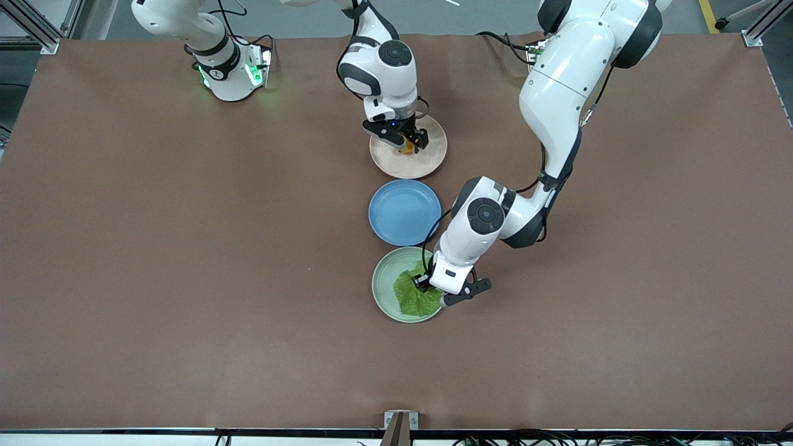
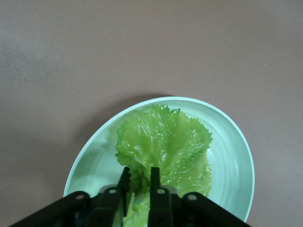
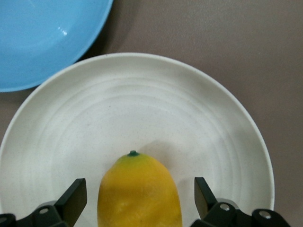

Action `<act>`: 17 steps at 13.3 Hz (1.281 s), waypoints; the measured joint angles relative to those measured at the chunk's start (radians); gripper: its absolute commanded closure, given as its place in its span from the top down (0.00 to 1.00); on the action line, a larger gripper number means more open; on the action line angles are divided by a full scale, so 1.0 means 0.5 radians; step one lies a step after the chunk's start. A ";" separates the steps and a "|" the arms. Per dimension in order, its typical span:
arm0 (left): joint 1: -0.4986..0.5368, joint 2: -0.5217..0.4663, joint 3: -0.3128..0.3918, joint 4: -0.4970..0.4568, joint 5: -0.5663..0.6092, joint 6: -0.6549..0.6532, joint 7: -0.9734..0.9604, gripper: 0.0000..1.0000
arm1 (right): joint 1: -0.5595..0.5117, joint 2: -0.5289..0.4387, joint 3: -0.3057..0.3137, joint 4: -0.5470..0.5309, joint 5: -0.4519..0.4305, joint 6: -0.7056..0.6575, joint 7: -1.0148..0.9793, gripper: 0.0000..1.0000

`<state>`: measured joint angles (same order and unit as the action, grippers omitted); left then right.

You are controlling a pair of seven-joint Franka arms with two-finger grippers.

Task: Pick lemon and lettuce from plates
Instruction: 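Grasp the lettuce with the left gripper while the right gripper reaches the lemon, then lift the lettuce with the left gripper while the right gripper lifts the lemon, then lower the lettuce with the left gripper while the right gripper lowers the lemon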

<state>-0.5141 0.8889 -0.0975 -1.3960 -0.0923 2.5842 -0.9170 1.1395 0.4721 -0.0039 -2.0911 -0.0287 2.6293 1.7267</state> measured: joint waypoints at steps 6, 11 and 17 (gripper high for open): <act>0.000 -0.014 -0.008 0.047 0.000 0.007 -0.114 0.01 | -0.006 -0.010 -0.035 0.038 -0.007 -0.011 0.003 0.00; 0.039 -0.236 -0.013 0.073 -0.017 -0.108 -0.327 0.01 | -0.449 -0.425 -0.065 0.104 -0.023 -0.576 -0.722 0.00; 0.639 -0.800 -0.187 -0.480 -0.062 -0.336 -0.268 0.01 | -1.340 -0.702 -0.076 -0.171 -0.024 -0.649 -2.297 0.01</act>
<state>-0.1948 0.4888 -0.1909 -1.6362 -0.1234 2.4161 -1.0510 0.4693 0.1210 -0.0418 -2.1766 -0.0408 2.3049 0.5782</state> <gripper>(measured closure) 0.978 0.374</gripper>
